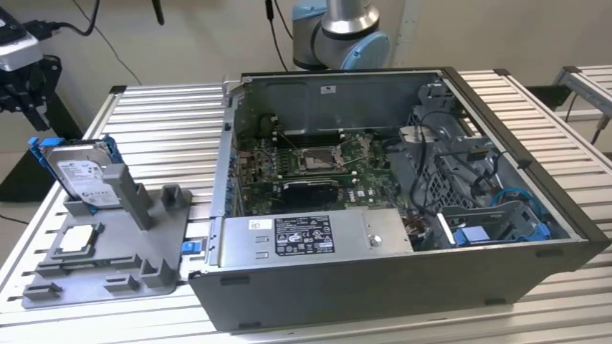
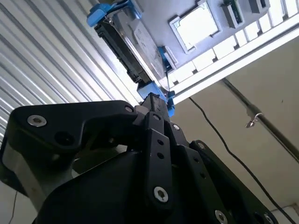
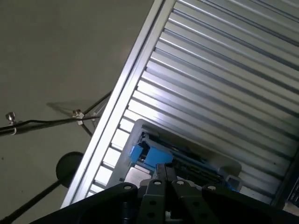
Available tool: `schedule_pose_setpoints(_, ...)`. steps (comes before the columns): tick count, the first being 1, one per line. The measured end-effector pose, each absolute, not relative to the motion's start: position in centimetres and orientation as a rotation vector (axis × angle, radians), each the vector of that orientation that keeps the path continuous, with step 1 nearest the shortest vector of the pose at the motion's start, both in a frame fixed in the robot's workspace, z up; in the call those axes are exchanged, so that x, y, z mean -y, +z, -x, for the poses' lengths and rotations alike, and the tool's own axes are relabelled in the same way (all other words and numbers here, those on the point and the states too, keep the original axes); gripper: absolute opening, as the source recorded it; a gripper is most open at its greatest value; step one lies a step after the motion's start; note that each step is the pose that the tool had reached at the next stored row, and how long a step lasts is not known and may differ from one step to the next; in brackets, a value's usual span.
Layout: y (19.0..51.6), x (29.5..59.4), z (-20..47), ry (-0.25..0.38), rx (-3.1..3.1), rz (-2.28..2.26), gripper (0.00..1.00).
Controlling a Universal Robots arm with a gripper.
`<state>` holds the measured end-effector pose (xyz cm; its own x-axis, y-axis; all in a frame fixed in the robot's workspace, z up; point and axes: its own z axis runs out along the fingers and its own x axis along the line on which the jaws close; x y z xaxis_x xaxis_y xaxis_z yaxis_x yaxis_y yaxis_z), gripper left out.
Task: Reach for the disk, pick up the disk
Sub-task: 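Pick up the disk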
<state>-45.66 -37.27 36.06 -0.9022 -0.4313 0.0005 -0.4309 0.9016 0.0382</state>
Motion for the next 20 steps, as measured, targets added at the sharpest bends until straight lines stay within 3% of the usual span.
schedule_pose_setpoints(20, 36.06, 37.27, 45.66, -0.053, 2.876, -1.234, 0.0)
